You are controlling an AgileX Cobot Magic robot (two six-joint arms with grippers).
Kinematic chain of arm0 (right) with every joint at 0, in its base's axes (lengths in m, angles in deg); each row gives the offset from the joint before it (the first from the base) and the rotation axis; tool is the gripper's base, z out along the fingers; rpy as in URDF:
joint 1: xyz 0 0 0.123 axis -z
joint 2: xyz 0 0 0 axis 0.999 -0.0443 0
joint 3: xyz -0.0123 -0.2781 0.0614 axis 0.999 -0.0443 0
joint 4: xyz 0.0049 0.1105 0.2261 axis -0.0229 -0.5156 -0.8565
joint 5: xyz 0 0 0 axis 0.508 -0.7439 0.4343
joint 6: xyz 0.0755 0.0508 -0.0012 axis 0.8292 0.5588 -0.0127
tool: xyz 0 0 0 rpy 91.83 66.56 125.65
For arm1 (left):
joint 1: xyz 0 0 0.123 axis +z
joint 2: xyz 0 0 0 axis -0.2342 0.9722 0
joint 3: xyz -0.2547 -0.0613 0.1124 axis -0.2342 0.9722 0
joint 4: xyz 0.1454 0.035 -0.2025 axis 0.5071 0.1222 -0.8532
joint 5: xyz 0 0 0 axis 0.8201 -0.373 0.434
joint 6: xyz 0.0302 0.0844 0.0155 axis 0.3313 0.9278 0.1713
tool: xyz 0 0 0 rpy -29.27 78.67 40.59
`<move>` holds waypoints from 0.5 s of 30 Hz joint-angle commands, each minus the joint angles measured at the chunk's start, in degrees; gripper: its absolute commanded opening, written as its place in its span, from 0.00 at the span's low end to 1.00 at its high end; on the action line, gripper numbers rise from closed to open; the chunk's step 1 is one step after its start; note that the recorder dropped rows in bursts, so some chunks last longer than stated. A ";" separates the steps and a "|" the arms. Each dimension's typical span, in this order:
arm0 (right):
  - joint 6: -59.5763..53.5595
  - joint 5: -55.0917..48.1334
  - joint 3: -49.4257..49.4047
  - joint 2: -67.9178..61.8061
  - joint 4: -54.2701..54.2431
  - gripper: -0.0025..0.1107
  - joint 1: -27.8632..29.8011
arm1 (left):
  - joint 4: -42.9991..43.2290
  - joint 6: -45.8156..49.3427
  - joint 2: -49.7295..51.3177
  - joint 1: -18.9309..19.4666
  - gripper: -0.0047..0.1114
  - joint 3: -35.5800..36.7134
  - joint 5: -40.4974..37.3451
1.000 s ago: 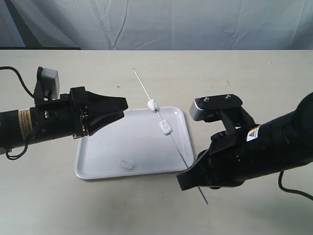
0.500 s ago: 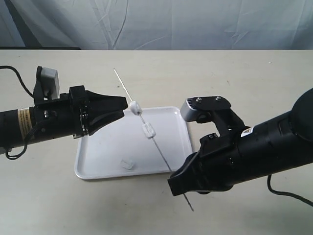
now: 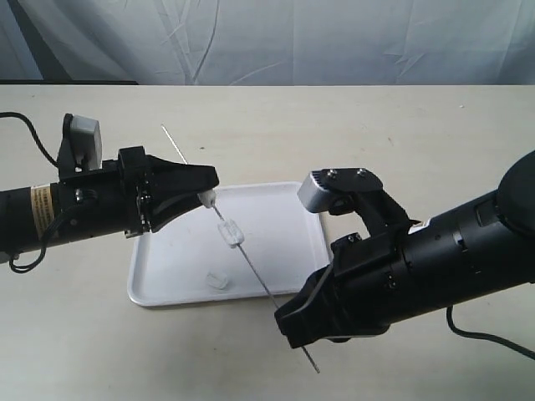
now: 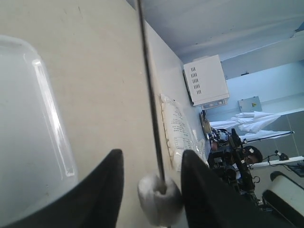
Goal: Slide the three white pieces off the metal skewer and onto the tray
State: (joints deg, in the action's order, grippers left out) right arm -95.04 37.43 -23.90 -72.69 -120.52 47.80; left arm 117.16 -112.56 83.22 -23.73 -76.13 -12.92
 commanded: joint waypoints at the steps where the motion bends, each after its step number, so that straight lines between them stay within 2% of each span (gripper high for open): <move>1: -0.90 0.76 -0.04 -0.20 -0.34 0.02 0.26 | 1.69 -0.76 -0.59 -0.15 0.33 -0.13 0.65; 5: -1.00 1.47 -0.04 -0.20 -0.34 0.02 0.26 | 3.62 -1.17 -0.59 -0.25 0.26 -0.13 0.65; 15: -1.19 1.51 -0.04 -0.20 -0.24 0.02 0.26 | 3.40 -2.01 -0.59 -0.25 0.25 -0.13 0.65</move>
State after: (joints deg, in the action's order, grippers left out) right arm -95.59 38.42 -23.90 -72.69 -120.66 47.80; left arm 120.76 -114.32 83.22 -23.73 -76.13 -12.92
